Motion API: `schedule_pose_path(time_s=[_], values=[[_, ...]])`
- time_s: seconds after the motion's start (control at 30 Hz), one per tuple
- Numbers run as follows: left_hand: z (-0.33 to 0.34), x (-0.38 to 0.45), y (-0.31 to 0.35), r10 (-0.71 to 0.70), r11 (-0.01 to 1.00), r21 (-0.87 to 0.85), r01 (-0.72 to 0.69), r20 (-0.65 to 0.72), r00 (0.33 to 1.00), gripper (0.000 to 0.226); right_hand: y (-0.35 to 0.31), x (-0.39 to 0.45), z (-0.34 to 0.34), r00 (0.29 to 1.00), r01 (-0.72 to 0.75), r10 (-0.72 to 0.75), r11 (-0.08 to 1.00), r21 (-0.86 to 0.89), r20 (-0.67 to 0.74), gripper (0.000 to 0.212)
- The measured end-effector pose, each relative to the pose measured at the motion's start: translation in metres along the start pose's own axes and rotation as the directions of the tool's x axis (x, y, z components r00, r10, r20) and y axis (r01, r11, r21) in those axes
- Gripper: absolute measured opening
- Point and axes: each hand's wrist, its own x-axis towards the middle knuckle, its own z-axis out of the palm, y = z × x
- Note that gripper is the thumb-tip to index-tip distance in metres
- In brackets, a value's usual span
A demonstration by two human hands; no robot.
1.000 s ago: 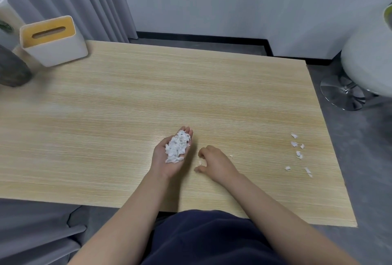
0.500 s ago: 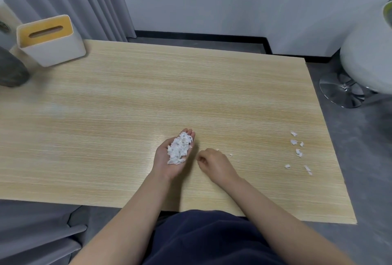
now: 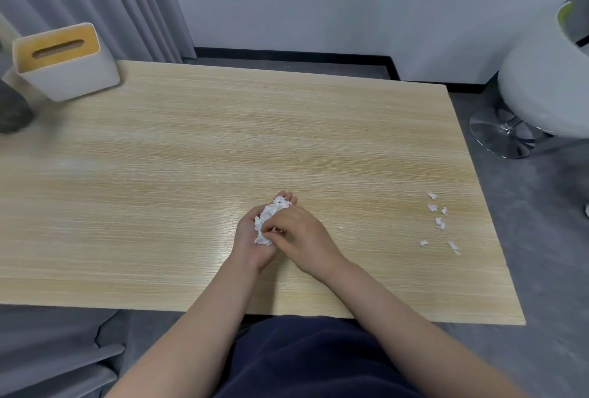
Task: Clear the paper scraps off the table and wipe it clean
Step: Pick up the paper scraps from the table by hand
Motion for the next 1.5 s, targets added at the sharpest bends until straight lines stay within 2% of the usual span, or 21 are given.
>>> schedule_pose_path(time_s=[0.2,0.3,0.4,0.43,0.5,0.53,0.6,0.63,0.73,0.8,1.07,1.27,1.5], values=[[0.0,-0.004,-0.005,-0.008,1.0,-0.023,0.009,0.03,1.0,0.035,0.001,0.009,0.003,0.987,0.127,-0.116,0.986,-0.109,0.107,0.015],[-0.003,-0.003,-0.006,0.007,0.999,-0.036,-0.007,0.01,1.0,0.032,0.003,0.011,-0.003,0.993,0.103,-0.098,0.992,-0.068,0.073,0.017],[0.001,-0.005,-0.008,0.081,0.997,0.005,-0.081,-0.014,0.997,0.011,0.016,0.009,-0.018,1.0,-0.011,0.011,1.0,-0.018,-0.003,0.017],[0.001,-0.007,-0.008,0.062,0.998,-0.01,-0.061,0.082,0.995,0.03,0.024,0.008,-0.025,0.998,-0.06,0.06,0.998,-0.008,-0.02,0.016],[-0.004,-0.003,-0.005,0.066,0.998,-0.005,-0.066,0.098,0.993,0.066,0.042,0.003,-0.038,0.988,-0.146,0.145,0.989,-0.001,-0.061,0.014],[-0.002,-0.005,-0.005,0.039,0.999,-0.006,-0.038,0.116,0.993,0.067,0.052,0.0,-0.043,0.977,-0.2,0.199,0.98,-0.009,-0.078,0.013],[-0.003,-0.004,-0.006,0.035,0.999,-0.013,-0.034,0.088,0.996,0.047,0.071,-0.009,-0.05,0.936,-0.343,0.335,0.937,-0.068,-0.104,0.013],[-0.004,-0.004,-0.008,0.057,0.998,0.002,-0.057,0.063,0.996,0.045,0.08,-0.014,-0.051,0.907,-0.417,0.406,0.903,-0.1,-0.113,0.014],[-0.005,-0.005,-0.007,0.042,0.999,-0.009,-0.041,0.145,0.989,0.073,0.101,-0.028,-0.05,0.834,-0.552,0.54,0.819,-0.159,-0.116,0.018],[-0.008,-0.003,-0.006,0.012,1.0,-0.012,-0.01,0.178,0.984,0.077,0.108,-0.034,-0.045,0.818,-0.575,0.567,0.798,-0.179,-0.098,0.02],[-0.009,-0.002,-0.008,0.004,0.999,0.037,-0.011,0.177,0.984,0.077,0.111,-0.033,-0.036,0.848,-0.516,0.529,0.804,-0.296,-0.04,0.011],[-0.01,-0.003,-0.008,0.02,0.999,0.029,-0.026,0.183,0.983,0.078,0.101,-0.031,-0.031,0.92,-0.355,0.384,0.903,-0.243,0.082,0.007],[-0.01,-0.008,-0.013,0.034,0.999,0.024,-0.039,0.158,0.987,0.073,0.098,-0.027,-0.021,0.926,-0.263,0.341,0.893,-0.366,0.165,0.012]])
